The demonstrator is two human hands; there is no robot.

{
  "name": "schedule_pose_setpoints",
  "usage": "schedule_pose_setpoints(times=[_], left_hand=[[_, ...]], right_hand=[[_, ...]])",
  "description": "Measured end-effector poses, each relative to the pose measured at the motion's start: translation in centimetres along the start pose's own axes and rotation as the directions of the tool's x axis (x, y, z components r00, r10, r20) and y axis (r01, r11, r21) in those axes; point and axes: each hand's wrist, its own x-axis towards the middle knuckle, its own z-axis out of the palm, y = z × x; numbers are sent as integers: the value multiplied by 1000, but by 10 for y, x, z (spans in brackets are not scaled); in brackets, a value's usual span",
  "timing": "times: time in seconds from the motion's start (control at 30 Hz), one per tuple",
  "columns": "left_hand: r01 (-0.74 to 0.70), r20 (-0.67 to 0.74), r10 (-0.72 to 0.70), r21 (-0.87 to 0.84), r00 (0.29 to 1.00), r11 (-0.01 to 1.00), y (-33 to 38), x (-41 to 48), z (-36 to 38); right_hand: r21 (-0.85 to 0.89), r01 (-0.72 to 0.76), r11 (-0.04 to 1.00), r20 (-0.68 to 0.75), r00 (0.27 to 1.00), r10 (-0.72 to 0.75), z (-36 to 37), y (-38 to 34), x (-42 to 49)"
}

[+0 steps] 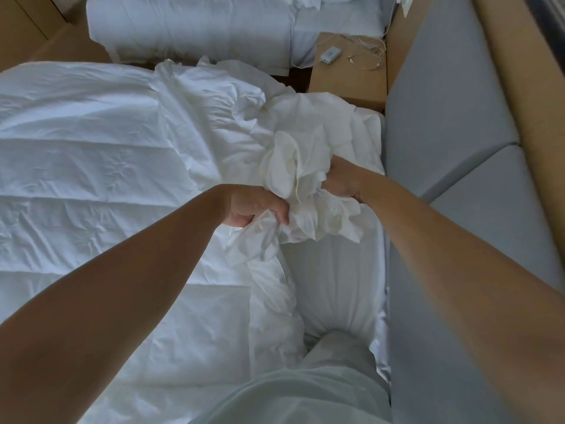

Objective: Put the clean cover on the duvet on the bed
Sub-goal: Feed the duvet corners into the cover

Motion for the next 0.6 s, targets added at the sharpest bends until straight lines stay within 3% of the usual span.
schedule_pose_setpoints(times=[0.17,0.33,0.47,0.6], left_hand=[[-123,-30,119,-188,992,974,0,-1,-3],[-282,-143,261,-153,955,947,4,0,2],[-277,-155,261,-96,953,956,0,0,3],[-279,-115,260,-200,959,939,-4,3,6]], right_hand=[[-20,27,999,-75,997,-28,-8,4,8],[-110,55,992,-103,992,-66,-14,4,11],[-171,79,982,-98,990,-96,-14,5,11],[-315,86,945,-187,971,-150,-9,3,13]])
